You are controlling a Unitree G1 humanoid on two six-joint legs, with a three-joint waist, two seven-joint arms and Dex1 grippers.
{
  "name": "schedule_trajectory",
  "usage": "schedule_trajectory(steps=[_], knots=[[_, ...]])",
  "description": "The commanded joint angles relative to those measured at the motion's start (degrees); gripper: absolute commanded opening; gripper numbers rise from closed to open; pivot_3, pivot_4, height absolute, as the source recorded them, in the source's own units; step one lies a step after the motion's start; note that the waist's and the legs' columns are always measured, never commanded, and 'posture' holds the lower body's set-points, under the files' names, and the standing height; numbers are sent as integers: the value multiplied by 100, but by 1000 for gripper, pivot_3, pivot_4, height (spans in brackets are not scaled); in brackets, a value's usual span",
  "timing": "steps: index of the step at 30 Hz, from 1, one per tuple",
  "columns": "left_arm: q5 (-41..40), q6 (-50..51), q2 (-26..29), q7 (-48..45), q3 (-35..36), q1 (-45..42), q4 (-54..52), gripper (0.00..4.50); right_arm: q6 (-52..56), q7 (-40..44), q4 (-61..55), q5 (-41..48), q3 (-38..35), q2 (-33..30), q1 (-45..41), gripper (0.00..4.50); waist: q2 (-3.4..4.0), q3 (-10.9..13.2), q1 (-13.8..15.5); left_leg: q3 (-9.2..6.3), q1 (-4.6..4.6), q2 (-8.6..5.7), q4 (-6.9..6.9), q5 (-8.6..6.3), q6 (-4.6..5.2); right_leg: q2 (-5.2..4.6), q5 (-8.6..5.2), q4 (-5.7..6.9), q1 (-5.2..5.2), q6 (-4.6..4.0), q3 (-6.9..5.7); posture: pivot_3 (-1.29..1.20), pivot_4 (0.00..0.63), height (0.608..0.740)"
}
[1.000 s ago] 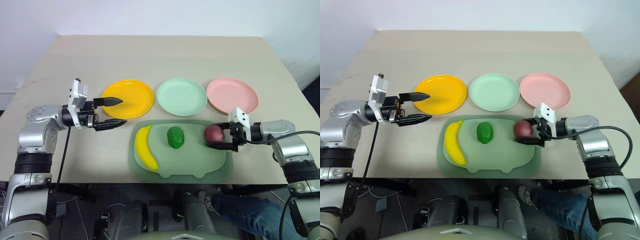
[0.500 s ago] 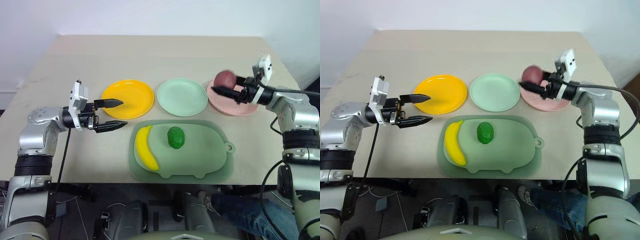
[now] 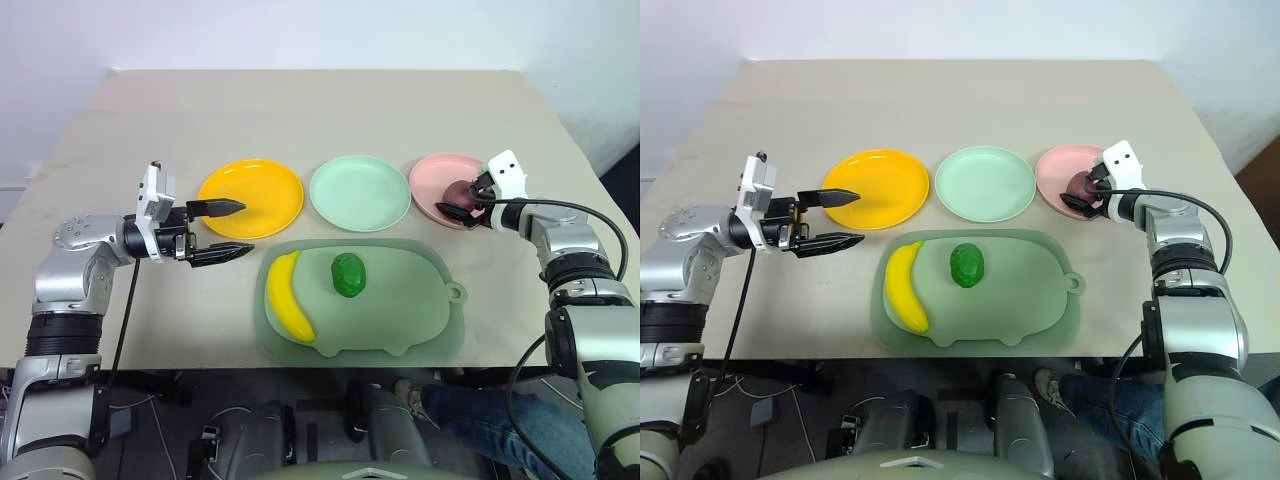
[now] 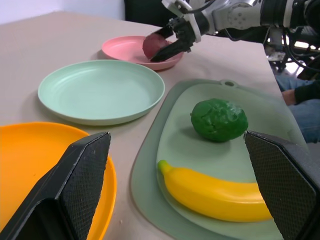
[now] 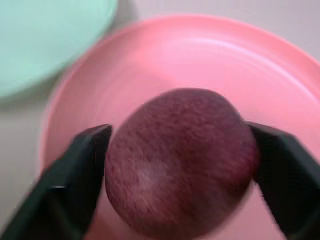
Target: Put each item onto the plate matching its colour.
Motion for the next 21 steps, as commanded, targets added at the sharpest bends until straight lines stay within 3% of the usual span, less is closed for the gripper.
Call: schedule_trajectory(steps=[1, 6, 10, 21], knots=[[-110, -15, 78, 0, 177, -23, -151, 4500, -360, 74, -161, 27, -136, -43, -134, 4485, 0, 0, 15, 0, 0, 0, 0, 0, 0, 0, 0, 0, 0, 0, 0, 0, 150, 740], [-120, -7, 66, -9, 160, -20, -161, 4500, -156, 738, -771, 949, -806, 180, -245, 4485, 0, 0, 19, -1, 0, -1, 1, 0, 0, -1, 0, -1, 1, 0, 0, 0, 150, 740], [-125, -26, 59, -17, 155, -16, -160, 4500, 572, 1506, -2221, 1650, -918, 430, 360, 4485, 1, 0, 18, 0, 0, 4, -1, 0, -1, 2, 0, 2, -1, 0, 0, 0, 150, 740], [-175, 26, 81, -9, 156, 1, -220, 4500, 2040, 1283, -5113, 2690, -869, 1026, 1951, 4485, 1, 0, 35, -9, 0, 1, 6, 0, 0, -2, 1, 4, 3, 1, -4, 0, 150, 740]])
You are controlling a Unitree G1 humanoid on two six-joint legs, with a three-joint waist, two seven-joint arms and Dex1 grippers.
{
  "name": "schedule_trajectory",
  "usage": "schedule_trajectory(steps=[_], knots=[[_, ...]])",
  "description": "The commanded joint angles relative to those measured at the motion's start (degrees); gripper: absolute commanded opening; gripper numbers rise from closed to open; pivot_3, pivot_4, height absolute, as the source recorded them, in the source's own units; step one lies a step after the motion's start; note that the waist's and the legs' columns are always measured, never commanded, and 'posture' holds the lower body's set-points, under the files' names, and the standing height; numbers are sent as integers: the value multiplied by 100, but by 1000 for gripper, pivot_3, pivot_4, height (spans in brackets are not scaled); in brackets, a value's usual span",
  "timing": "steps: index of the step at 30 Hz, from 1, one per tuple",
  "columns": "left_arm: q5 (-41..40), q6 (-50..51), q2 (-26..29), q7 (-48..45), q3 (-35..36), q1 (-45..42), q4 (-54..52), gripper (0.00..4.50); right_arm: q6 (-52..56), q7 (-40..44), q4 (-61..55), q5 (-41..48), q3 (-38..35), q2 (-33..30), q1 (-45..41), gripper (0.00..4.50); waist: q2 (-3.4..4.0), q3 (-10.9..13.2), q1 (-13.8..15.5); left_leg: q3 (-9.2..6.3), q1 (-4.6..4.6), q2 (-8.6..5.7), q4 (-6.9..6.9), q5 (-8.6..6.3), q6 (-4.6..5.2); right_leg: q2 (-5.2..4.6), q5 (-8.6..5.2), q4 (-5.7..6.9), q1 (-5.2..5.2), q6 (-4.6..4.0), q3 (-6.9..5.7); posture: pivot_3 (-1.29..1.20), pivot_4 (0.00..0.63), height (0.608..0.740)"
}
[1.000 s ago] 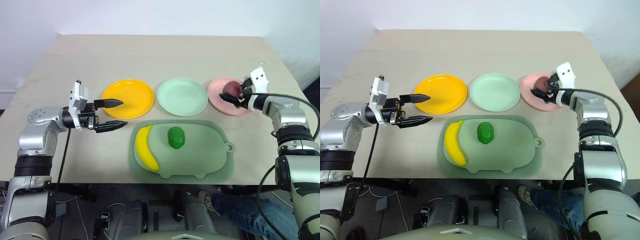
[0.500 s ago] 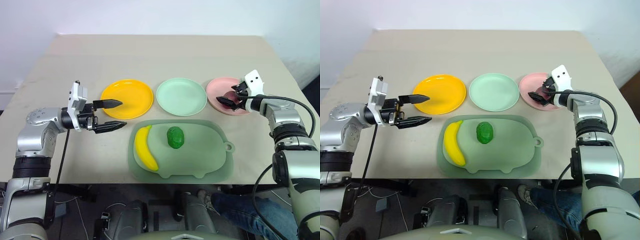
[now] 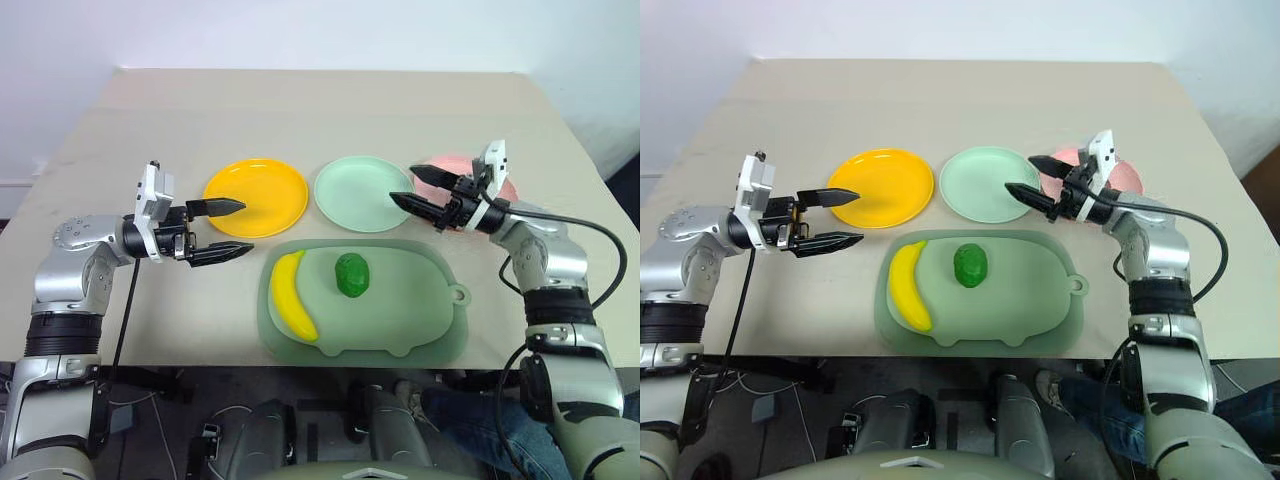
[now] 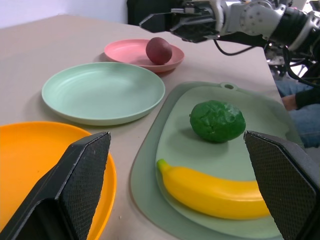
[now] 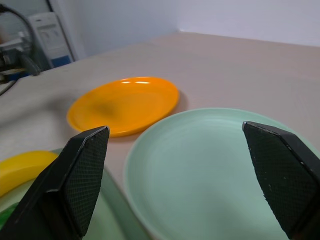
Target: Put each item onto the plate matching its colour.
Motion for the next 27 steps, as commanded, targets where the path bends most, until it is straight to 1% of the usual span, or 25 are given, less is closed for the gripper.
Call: schedule_trajectory(steps=[1, 2, 6, 9, 11, 17, 22, 27], knots=[[-110, 31, 80, -3, 159, -1, -195, 4500, 323, -250, -824, 397, -115, 149, 171, 4485, 0, 0, -11, -1, 0, 2, -1, 0, 0, 1, 0, 0, -1, 0, 0, 0, 150, 740], [-115, 36, 81, -9, 158, 1, -197, 4500, 370, -330, -933, 416, -97, 183, 233, 4485, 0, 0, -11, 0, 1, 1, -2, 0, 0, 3, 0, 1, -1, -1, 0, 0, 150, 740], [-98, -4, 70, -25, 146, 24, -206, 4500, 522, -209, -1569, 501, 178, 202, 721, 4485, -1, 0, 18, 0, 0, 0, -1, 0, 1, 2, 0, -1, -1, -1, 0, 0, 150, 740], [-90, -41, 63, -36, 142, 19, -190, 4500, 385, -227, -1776, 259, 506, 209, 987, 4485, -2, -1, 13, -1, 0, -2, -1, -1, 3, 1, 0, -2, 1, 0, 0, 0, 150, 740], [-95, -36, 58, -32, 142, 7, -182, 4500, 177, -283, -1725, 26, 697, 202, 1062, 4485, -2, -1, 4, -1, 1, -3, 0, -3, 6, 1, 0, 0, 1, 0, 0, 0, 150, 740], [-81, -34, 69, -62, 120, -51, -124, 4500, 315, -325, -2016, 186, 932, 378, 1282, 4485, -2, -1, 8, -1, 1, -3, 0, -2, 4, 2, -1, 0, 0, -1, 0, 0, 150, 740], [-73, -54, 74, -85, 123, -20, -123, 4500, 347, -380, -2311, 106, 1206, 478, 1482, 4485, -2, -1, 10, -2, 1, -3, 0, -3, 5, 2, 0, 0, 1, -1, 0, 0, 150, 740], [-83, -55, 65, -83, 134, -7, -142, 4500, 257, -421, -2356, -96, 1488, 474, 1596, 4485, -2, -1, 7, -3, 1, -4, 0, -3, 6, 2, -1, 0, 1, -1, 0, 0, 150, 740]])
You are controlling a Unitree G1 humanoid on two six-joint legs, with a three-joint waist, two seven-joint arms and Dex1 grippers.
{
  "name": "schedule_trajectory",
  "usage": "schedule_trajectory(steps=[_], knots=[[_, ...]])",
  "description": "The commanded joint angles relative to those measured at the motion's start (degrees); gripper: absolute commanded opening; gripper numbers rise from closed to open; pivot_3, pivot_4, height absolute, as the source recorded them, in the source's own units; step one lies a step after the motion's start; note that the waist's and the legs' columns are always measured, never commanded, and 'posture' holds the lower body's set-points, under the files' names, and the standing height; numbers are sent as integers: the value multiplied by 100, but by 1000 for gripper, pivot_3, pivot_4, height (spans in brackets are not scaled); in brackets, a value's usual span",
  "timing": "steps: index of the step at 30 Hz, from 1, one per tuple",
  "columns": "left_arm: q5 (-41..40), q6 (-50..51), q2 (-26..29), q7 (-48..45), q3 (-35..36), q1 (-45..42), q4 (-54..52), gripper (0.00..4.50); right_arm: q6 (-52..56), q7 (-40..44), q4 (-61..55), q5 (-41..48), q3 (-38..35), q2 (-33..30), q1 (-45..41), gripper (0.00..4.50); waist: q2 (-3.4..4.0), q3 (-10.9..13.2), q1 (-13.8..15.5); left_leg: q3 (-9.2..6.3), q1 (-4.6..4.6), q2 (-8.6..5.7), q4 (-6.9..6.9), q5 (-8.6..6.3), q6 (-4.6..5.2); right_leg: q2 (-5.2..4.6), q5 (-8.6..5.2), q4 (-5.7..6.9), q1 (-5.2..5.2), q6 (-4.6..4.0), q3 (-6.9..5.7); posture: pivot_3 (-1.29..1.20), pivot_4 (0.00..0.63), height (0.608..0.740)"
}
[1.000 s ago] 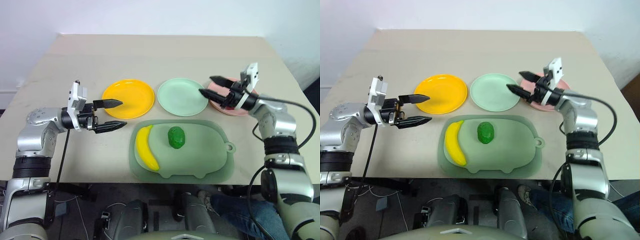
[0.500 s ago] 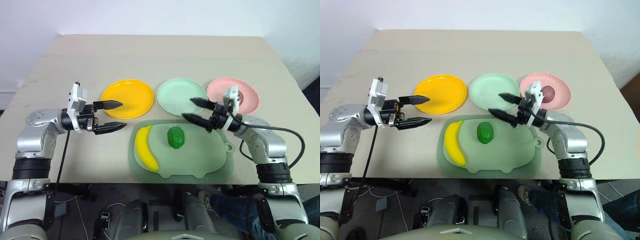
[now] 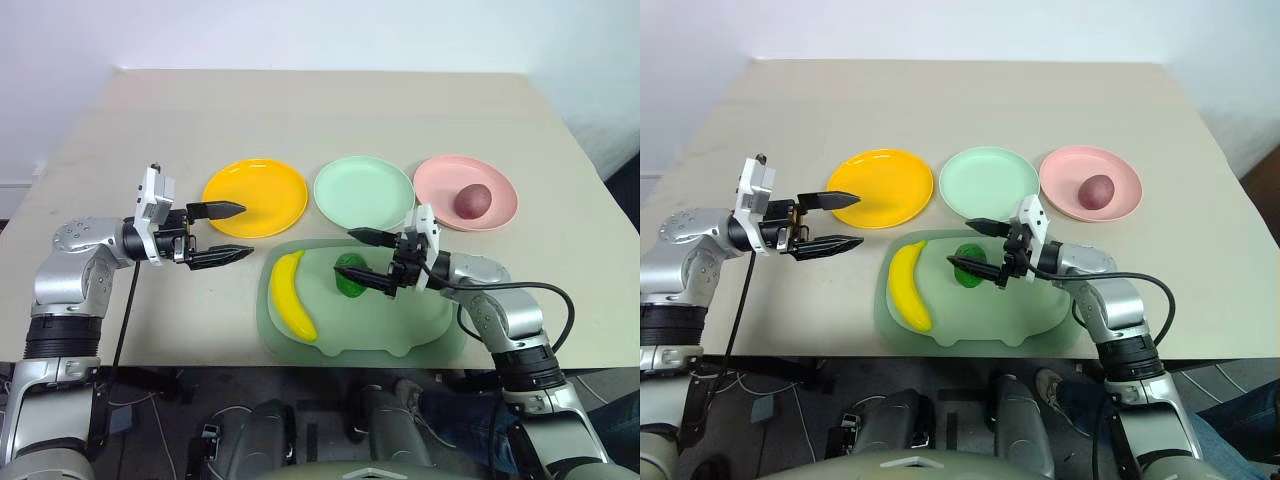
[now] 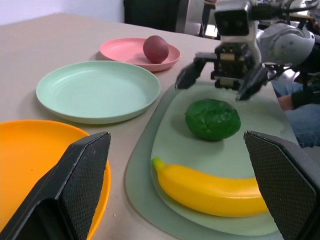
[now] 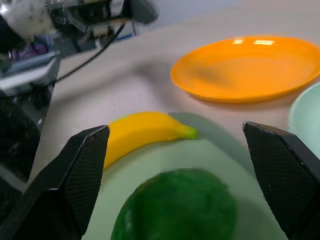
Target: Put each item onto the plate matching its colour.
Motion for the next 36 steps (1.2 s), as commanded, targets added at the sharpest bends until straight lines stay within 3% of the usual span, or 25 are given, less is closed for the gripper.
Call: schedule_trajectory(steps=[1, 16, 25, 30, 36], knots=[[-68, -58, 57, -28, 134, -69, -103, 4500, -166, -22, -222, -119, 130, 18, 21, 4485, 0, 0, -1, 0, 0, 0, 0, 0, 0, 0, 0, 0, 0, 0, 0, 0, 150, 740], [-71, -68, 78, -12, 156, -22, -155, 4500, -1118, -51, 443, -1308, 725, -185, -42, 4485, -1, -1, -4, 0, 0, -1, 0, 0, 0, 0, 0, 0, 0, 0, 0, 0, 150, 740], [-75, -58, 69, 28, 169, -17, -155, 4500, -343, 31, 606, -870, 457, -67, -304, 4485, -1, -1, -2, 0, 0, -1, 0, 1, -2, 0, 0, 0, 0, 0, 0, 0, 150, 740], [-95, -16, 79, 34, 161, -6, -173, 4500, -171, 94, 487, -615, 289, -67, -328, 3331, -1, -1, 3, 0, 0, -1, 0, 1, -2, 0, 0, 0, 1, 0, 0, 0, 150, 740], [-129, 15, 82, -2, 155, 5, -214, 4500, 352, 19, 270, 81, -123, 140, -552, 3277, -1, -1, -3, -1, 0, 0, 0, 1, -1, 0, 0, 0, 0, 0, 0, 0, 150, 740]])
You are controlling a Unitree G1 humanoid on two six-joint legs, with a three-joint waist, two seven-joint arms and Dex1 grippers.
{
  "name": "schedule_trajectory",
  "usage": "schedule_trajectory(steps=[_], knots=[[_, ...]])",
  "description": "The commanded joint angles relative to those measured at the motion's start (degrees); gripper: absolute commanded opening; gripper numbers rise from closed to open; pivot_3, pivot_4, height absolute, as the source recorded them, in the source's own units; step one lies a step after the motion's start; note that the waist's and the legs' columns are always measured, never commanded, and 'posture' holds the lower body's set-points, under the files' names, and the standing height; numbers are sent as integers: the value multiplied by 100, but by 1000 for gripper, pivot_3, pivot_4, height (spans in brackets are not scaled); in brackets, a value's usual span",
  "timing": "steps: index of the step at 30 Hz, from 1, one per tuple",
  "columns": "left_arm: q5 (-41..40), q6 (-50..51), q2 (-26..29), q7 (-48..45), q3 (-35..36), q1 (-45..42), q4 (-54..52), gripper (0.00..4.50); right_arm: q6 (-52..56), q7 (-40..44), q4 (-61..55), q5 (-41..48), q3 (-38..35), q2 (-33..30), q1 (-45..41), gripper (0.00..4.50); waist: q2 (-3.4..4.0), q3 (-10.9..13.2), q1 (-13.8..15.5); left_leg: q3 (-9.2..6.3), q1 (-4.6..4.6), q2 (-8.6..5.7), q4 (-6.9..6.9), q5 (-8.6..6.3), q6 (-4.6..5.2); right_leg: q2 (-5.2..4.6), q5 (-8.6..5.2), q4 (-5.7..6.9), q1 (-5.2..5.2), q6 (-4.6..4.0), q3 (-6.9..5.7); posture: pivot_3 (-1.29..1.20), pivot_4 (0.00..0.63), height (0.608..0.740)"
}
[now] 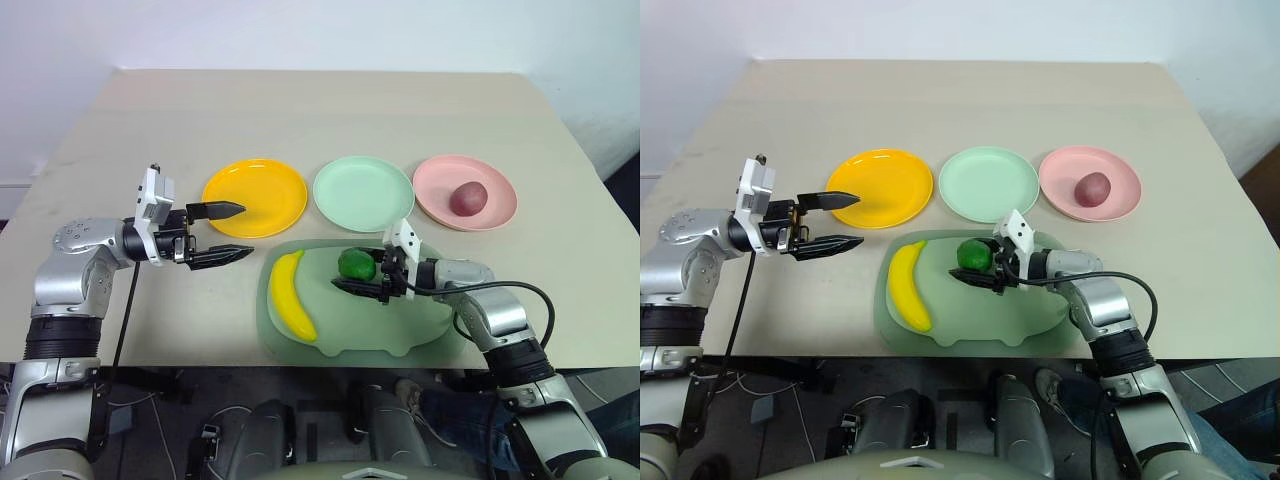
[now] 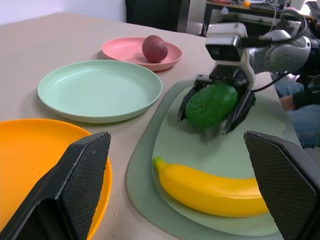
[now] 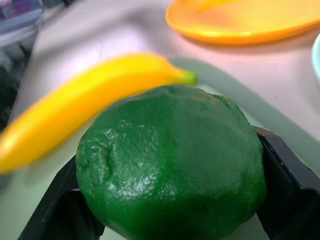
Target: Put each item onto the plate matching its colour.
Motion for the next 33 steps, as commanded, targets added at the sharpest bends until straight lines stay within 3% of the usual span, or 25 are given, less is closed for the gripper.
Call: schedule_trajectory(steps=[1, 5, 12, 18, 26, 30, 33], knots=[[-156, 51, 83, -63, 160, -25, -219, 4500, 263, -108, -347, 493, -394, 141, -318, 3277, 0, 0, -1, 0, 0, 0, 0, 0, 0, 0, 0, 0, 0, 0, 0, 0, 150, 740], [-213, 97, 127, -210, 159, 62, -319, 4500, 207, -423, -54, 600, -736, 295, -704, 3277, 0, 0, -1, 0, 0, 0, 0, 0, -1, 0, 0, 0, 0, 0, 0, 0, 150, 740], [-667, 558, 578, -976, 134, 903, -1217, 4500, -953, -1202, 1882, -7, -1093, 520, -1818, 3277, 2, 1, -26, 4, -1, 2, -6, 2, -3, 1, -1, -1, -4, -1, 1, 0, 150, 740], [-515, 296, 831, -1094, 344, 1127, -1031, 4500, -1892, -1224, 3131, -559, -923, 654, -2479, 3277, 4, 2, -28, 3, -2, 2, -5, 1, -2, 0, -1, 1, -6, -1, 2, 0, 150, 740], [-570, 259, 882, -986, 489, 1278, -1150, 4500, -2145, -1318, 4665, -754, -1073, 797, -3038, 3277, 5, 3, -27, 4, -3, 3, -6, 2, -4, -1, -1, 0, -7, -1, 2, 0, 150, 740], [-593, 253, 880, -996, 512, 1359, -1244, 4500, -2576, -1573, 5088, -1101, -969, 759, -3080, 4485, 6, 3, -45, 5, -4, 4, -6, 3, -5, -1, -1, -1, -7, -1, 2, 0, 150, 740], [-594, 256, 874, -975, 516, 1372, -1264, 4500, -2758, -1664, 5102, -1216, -973, 768, -3071, 4485, 6, 4, -52, 5, -3, 5, -7, 3, -5, 0, -1, 0, -8, -1, 3, 0, 150, 740]])
